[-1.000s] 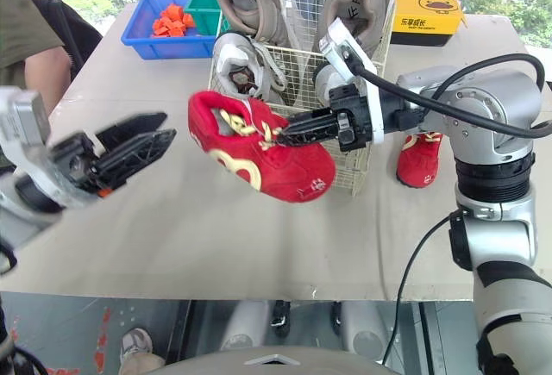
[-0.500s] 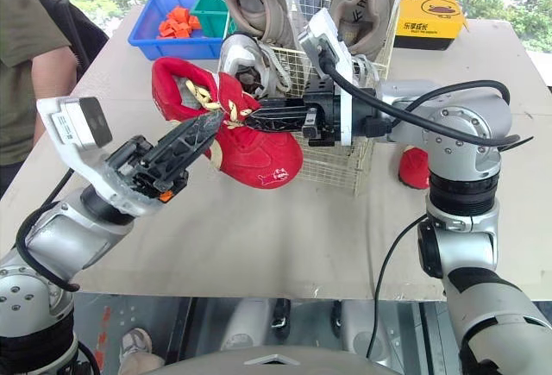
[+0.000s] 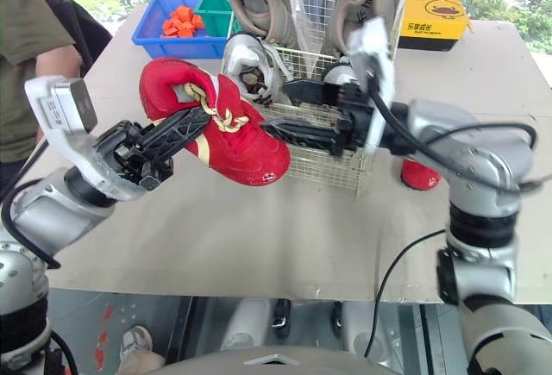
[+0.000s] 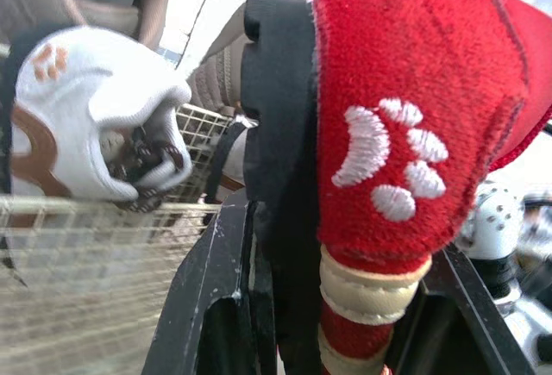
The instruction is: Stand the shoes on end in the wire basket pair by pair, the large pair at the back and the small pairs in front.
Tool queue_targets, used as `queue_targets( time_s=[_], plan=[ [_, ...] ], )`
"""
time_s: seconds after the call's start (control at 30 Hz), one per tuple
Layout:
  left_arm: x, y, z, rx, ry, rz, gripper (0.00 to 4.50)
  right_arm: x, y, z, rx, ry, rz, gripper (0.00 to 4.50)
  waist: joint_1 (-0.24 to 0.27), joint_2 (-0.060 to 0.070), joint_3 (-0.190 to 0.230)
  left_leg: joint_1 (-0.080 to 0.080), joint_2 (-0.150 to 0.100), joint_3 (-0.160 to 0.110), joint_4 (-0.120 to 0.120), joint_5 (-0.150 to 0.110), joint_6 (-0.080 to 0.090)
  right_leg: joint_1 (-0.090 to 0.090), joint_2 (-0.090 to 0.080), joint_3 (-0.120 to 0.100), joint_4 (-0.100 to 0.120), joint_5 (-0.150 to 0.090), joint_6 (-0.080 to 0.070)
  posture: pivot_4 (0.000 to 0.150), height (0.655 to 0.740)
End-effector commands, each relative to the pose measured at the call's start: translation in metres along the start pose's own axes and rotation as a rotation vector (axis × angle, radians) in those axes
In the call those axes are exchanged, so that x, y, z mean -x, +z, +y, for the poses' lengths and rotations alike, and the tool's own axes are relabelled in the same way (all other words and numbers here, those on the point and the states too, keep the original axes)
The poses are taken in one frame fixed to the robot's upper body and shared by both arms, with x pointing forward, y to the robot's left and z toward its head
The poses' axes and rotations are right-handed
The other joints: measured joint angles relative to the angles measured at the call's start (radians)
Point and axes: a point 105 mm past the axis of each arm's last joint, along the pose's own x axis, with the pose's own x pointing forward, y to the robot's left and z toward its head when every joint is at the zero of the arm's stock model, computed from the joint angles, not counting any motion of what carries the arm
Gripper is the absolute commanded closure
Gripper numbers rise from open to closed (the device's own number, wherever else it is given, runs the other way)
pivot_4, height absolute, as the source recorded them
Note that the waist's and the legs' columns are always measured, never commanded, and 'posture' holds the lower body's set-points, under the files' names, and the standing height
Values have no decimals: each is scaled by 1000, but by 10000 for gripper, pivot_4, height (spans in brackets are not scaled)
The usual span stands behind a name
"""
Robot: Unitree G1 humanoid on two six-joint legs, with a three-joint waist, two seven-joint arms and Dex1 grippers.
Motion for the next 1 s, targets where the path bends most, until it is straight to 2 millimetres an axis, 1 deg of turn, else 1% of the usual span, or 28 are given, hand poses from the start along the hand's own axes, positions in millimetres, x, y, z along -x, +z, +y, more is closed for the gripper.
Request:
queue_targets(
  time_s=[0.03, 0.13, 0.2, 0.3, 0.43, 0.53, 0.6, 0.67, 0.83, 1.0],
  plan=[
    [1, 20, -4, -181, -88, 32, 34714, 17, 13, 21, 167, 37, -63, 0, 4, 0, 0, 0, 0, 1, -1, 0, 0, 0, 0, 0, 0, 0, 0, 1500, 7400],
    [1, 25, -3, -252, -151, 80, 34720, 25, 10, 28, 201, 24, -78, 0, 3, 0, 0, 2, 0, 2, -1, 0, 0, 0, 1, 1, 0, 0, 0, 1500, 7400],
    [-3, 31, 1, -342, -213, 124, 34761, 31, 3, 29, 209, -13, -56, 0, 2, 0, 0, 3, 1, 3, -1, 0, 0, 0, 1, 2, 0, 0, 0, 1500, 7400],
    [-10, 42, 10, -427, -288, 158, 34844, 36, -3, 28, 212, -72, -35, 0, 10, 0, 0, 3, 1, 2, -1, 0, 0, 1, 2, 1, 1, -1, 0, 1500, 7400],
    [-12, 44, 25, -530, -356, 232, 34935, 39, -8, 34, 214, -81, -15, 0, 5, 0, 0, 3, 1, 3, -1, -1, 1, 1, 2, 2, 0, 0, 0, 1500, 7400],
    [-16, 40, 43, -596, -406, 284, 34935, 44, -8, 37, 228, -104, -4, 0, 7, 0, 0, 3, 1, 4, -1, 0, 0, 0, 3, 3, -1, -1, 0, 1500, 7400],
    [-20, 39, 51, -606, -422, 283, 34935, 46, -8, 39, 237, -117, 3, 0, 8, 0, 0, 3, 1, 4, -1, -1, 1, 0, 3, 3, -1, -1, 0, 1500, 7400],
    [-25, 36, 58, -652, -446, 291, 34935, 49, -11, 40, 245, -128, 24, 0, 9, 0, 0, 2, 1, 4, -1, -1, 1, 0, 3, 3, -1, -1, 0, 1500, 7400],
    [-41, 35, 65, -660, -511, 266, 34935, 54, -11, 44, 251, -174, 42, 0, 9, -1, 0, 1, 1, 2, 1, -1, 2, 0, 3, 2, -1, -1, 0, 1500, 7400],
    [-50, 22, 74, -676, -544, 288, 34935, 54, -12, 45, 249, -186, 44, 0, 7, -1, 0, 1, 1, 2, 1, -1, 2, 0, 3, 3, 0, 0, 0, 1500, 7400]
  ],
)
